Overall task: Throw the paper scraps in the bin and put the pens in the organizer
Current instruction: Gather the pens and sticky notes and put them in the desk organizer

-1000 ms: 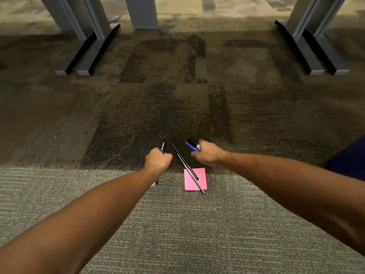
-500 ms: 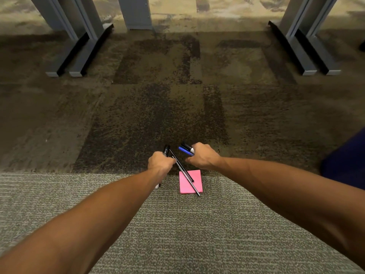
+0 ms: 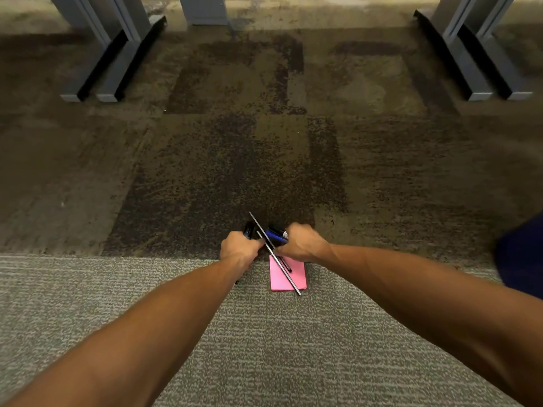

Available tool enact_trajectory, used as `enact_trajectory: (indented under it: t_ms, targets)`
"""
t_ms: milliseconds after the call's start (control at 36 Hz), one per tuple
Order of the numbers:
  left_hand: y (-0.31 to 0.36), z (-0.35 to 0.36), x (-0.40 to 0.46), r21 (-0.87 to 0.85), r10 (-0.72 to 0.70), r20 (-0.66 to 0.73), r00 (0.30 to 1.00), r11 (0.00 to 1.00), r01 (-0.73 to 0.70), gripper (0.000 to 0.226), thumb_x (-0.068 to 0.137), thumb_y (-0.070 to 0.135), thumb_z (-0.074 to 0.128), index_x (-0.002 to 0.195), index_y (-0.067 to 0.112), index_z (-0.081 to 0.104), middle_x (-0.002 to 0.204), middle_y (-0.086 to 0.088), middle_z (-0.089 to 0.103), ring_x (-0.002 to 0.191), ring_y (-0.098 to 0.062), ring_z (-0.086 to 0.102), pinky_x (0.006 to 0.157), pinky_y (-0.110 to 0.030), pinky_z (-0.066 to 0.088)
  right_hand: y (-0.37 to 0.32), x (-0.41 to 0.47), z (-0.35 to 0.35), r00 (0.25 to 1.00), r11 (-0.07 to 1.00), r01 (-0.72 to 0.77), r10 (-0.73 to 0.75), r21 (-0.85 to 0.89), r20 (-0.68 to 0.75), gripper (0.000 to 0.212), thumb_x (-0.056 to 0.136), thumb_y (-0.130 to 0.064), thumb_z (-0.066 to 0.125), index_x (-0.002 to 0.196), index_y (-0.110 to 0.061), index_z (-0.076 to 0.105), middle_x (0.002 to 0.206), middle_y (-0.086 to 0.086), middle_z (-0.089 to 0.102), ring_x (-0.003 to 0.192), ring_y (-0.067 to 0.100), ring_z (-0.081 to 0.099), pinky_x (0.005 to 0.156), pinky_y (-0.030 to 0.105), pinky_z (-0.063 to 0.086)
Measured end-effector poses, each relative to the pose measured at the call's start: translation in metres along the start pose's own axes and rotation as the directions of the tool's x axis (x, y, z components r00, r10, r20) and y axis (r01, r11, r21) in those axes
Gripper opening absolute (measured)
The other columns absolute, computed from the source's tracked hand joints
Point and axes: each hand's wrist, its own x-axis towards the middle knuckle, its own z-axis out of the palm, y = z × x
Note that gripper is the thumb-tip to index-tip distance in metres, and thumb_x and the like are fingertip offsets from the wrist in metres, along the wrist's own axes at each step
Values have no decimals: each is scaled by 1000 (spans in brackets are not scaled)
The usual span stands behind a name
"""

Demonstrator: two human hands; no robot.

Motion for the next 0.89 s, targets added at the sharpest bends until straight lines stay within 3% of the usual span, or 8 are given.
enact_trajectory:
  t_ms: [83,222,333,500,583,667,806,889]
  targets:
    - [-2,3,5,-13,-13,8,1000,1000,13,32,75,42,77,77,12,68,68,-2,69,58,-18,62,56,-26,46,1,3,2,1000,1000,9,-9,6,-8,24,79,-37,72,85,-18,58,88,8,62,78,27,65,64,30,52]
    - [-3,10,11,-10,-21,6,1000,1000,21,36,76,41,76,87,7,71,81,-9,73,75,-26,69,65,-33,53,-1,5,2,1000,1000,17,-17,8,-4,24,79,-39,70,84,-18,58,84,6,61,72,25,61,60,28,46]
    - [1,10,17,29,-49,-29,998,998,50,51,82,51,65,103,5,69,100,-16,71,94,-35,68,83,-42,59,-1,5,-1,1000,1000,11,-11,21,13,26,82,-43,61,83,-17,57,87,11,64,68,24,59,56,26,41]
    - [18,8,27,149,7,-94,996,989,7,52,86,50,61,112,6,67,110,-20,69,102,-36,66,83,-36,54,9,8,-21,1000,999,4,-4,54,-6,40,90,-44,52,110,-11,61,111,16,67,99,35,65,73,30,45]
    - [31,6,32,130,16,-80,997,992,-5,48,87,49,61,109,6,67,107,-20,69,98,-37,67,82,-38,56,16,9,-35,999,988,25,-30,151,37,29,95,-36,47,98,-10,60,86,9,76,74,22,72,59,24,48]
    - [50,1,37,100,41,-52,998,994,-36,48,89,49,58,108,6,65,100,-17,69,90,-36,68,75,-38,58,20,10,-53,997,987,68,-73,148,27,29,97,-29,43,87,-8,60,62,4,69,54,15,64,49,22,41]
    - [88,-10,48,89,111,-9,994,990,-110,53,92,50,55,112,3,64,103,-20,70,91,-37,68,67,-33,51,22,8,-93,990,983,138,-135,117,-33,25,103,-33,43,105,-11,56,91,9,62,85,30,62,68,36,44]
    - [119,-20,50,38,113,16,993,993,-114,51,93,51,54,108,4,66,100,-17,70,92,-35,68,73,-37,54,22,8,-114,987,977,149,-136,150,-90,31,103,-40,45,110,-13,58,98,9,63,90,27,60,70,34,41]
